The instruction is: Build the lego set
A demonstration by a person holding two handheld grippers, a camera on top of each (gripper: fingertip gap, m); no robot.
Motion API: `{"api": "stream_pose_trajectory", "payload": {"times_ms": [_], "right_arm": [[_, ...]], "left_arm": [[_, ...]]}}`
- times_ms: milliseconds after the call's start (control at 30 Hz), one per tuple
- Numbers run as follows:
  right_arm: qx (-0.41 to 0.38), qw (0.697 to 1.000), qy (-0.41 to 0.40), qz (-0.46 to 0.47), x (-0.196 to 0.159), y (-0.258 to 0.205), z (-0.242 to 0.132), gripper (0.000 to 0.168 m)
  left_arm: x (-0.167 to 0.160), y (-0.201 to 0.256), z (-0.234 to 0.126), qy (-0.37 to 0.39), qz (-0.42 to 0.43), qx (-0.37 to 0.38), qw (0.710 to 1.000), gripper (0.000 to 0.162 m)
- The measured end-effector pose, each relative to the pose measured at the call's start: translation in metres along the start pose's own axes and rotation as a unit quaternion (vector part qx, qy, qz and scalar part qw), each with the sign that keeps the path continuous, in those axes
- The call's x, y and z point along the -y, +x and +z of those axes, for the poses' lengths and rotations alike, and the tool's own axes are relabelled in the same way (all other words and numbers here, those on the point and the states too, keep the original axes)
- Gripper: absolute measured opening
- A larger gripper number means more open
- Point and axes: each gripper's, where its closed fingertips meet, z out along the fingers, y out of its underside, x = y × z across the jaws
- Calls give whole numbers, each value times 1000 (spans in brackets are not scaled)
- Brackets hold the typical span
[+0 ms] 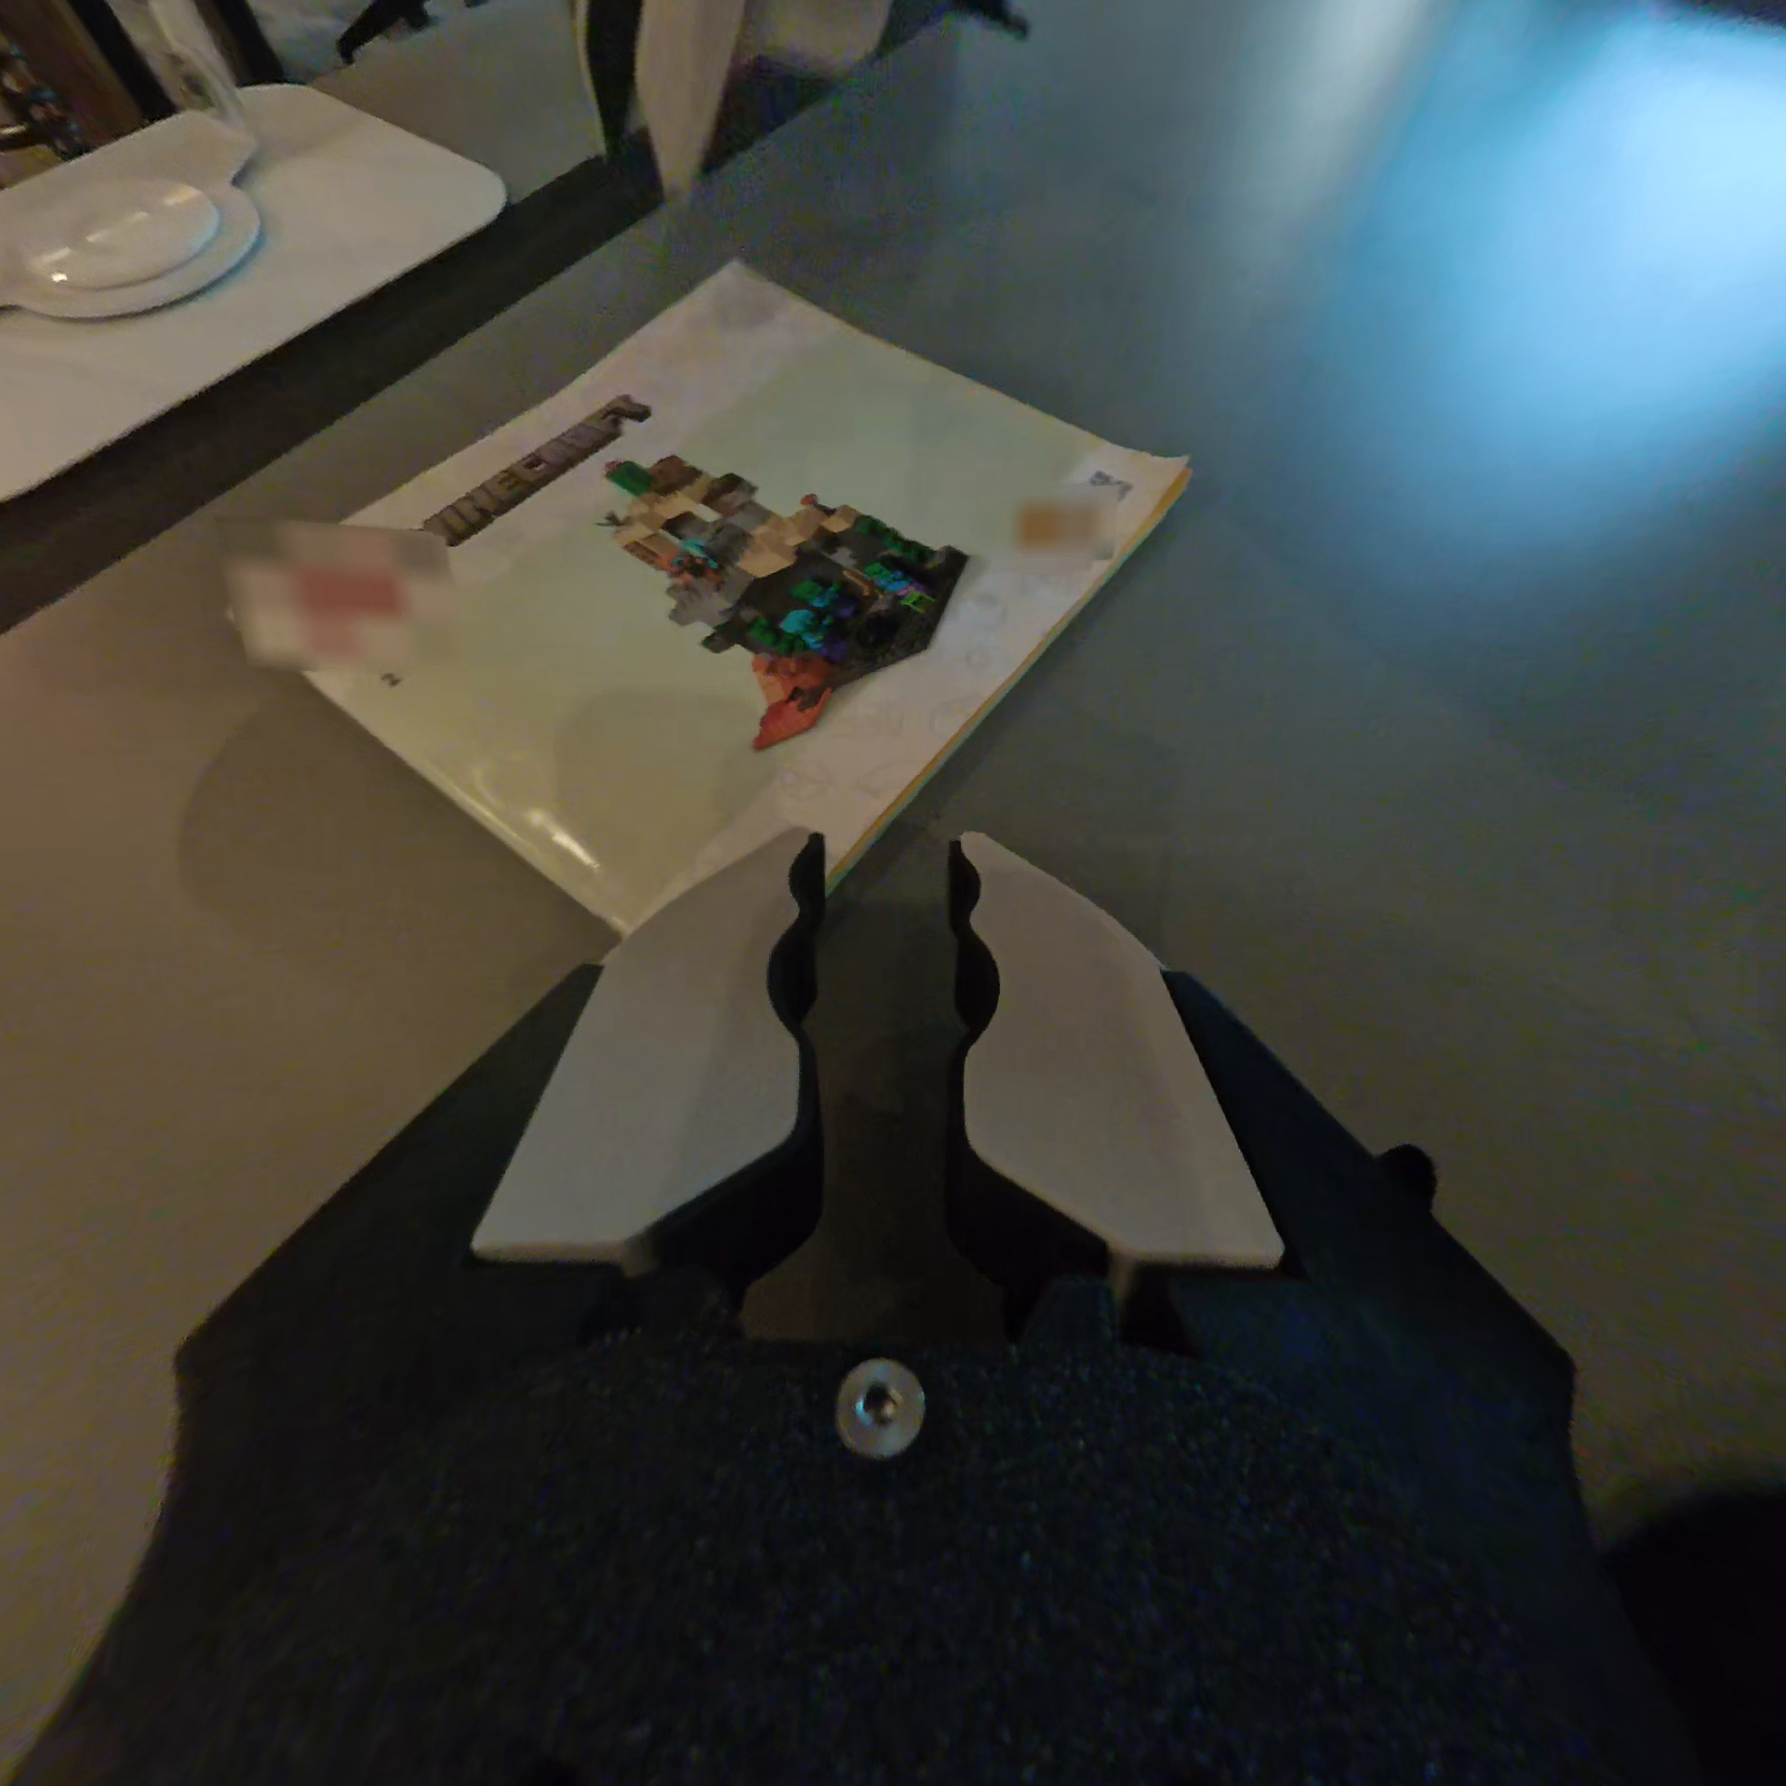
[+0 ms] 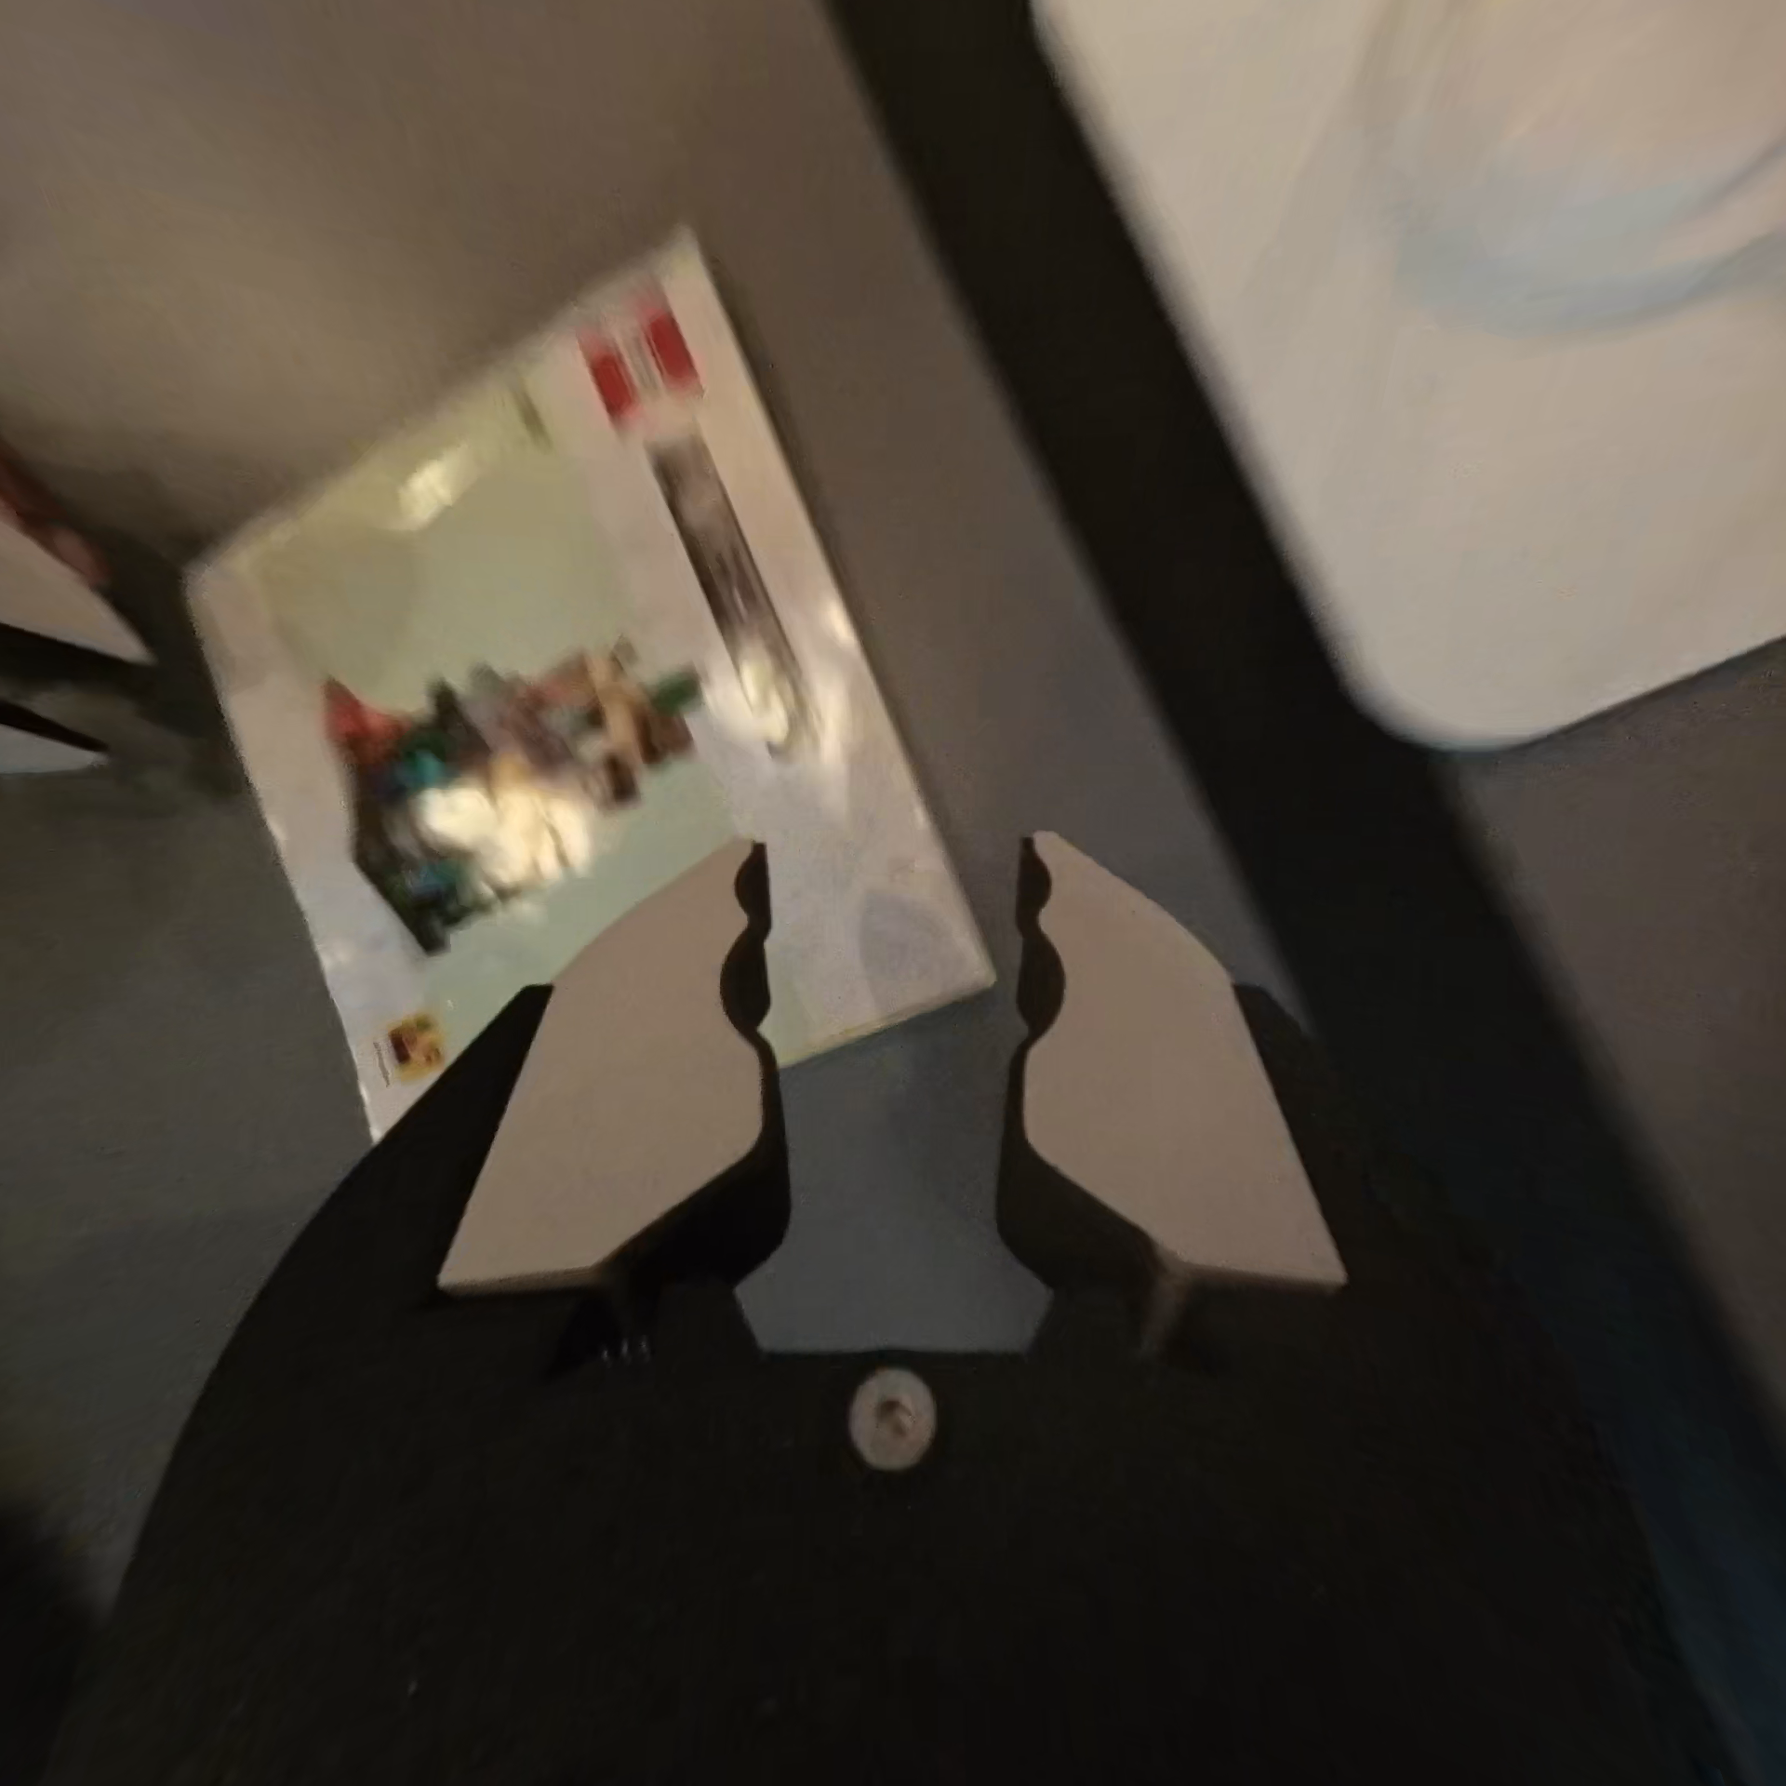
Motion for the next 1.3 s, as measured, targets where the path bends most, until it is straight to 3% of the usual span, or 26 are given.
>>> {"api": "stream_pose_trajectory", "payload": {"times_ms": [133,233,367,500,567,667,900,1067,1300], "right_arm": [[-57,987,119,-90,17,-31,-38,49],[-89,977,148,-122,-6,-72,-47,44],[-133,971,168,-102,-46,-118,-47,37],[-154,968,196,-40,-73,-145,-46,9],[-183,962,203,-22,-80,-146,-47,0],[-206,955,213,-2,-81,-144,-49,0],[-203,950,222,-82,-82,-146,-35,0],[-210,957,176,-93,-97,-144,-23,0],[-208,965,144,-76,-113,-142,-16,0]], "left_arm": [[0,-6,-1,-9,-8,20,1000,23],[0,-11,-3,-20,-6,46,999,20],[3,-17,-9,-24,-19,80,996,6],[12,-24,-12,-17,-20,110,994,1],[16,-26,-12,-13,-13,121,992,0],[21,-27,-9,-15,-8,125,992,0],[18,-35,0,7,-14,147,989,0],[1,-32,0,-39,10,166,985,0],[7,-18,-5,-48,27,181,982,0]]}}
